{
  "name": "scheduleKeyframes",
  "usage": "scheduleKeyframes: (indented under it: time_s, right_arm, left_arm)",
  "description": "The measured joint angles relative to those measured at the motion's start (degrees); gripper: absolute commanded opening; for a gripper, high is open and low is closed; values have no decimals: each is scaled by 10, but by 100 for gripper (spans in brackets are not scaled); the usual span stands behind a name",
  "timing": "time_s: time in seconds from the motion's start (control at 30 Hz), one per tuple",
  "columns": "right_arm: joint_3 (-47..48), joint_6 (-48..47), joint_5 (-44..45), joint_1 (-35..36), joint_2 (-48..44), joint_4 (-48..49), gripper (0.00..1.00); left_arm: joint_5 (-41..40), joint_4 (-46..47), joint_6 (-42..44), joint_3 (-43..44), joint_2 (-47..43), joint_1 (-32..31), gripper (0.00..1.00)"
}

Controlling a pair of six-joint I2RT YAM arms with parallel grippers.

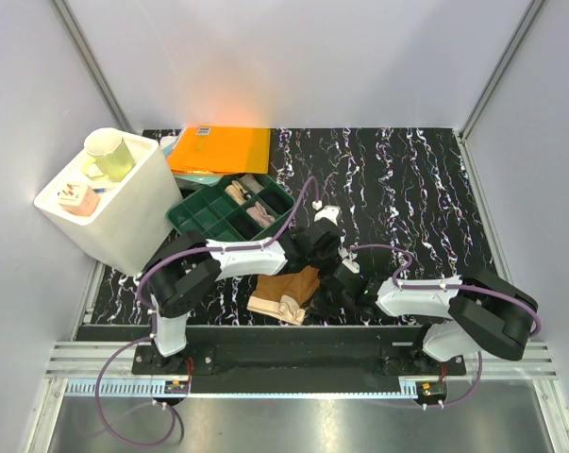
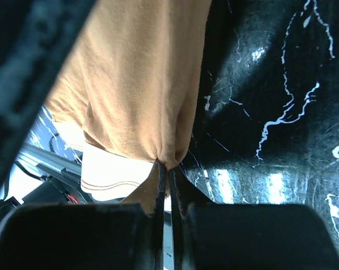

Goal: Roll the underwear
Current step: Fold the underwear at the center of the board.

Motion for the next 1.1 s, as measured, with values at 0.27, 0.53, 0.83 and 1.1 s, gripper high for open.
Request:
scheduleKeyframes:
  time_s: [0.27,0.53,0.83,1.1]
  right_arm:
    - [0,0,-1,0,0,0,7]
    - [-1,7,2,-1,-12,-3,47]
    - [2,-59,30,1,-128,-160,70]
    - [4,-129,45,-98,-231,-245,66]
  left_arm:
    - [-40,-27,3,10,-1,-4,33]
    - [-98,-72,25,-1,-30,3,93]
    - [-106,-66,20,-76,-265,-12,94]
    - [-98,-40,-30,-243,-356,-13,56]
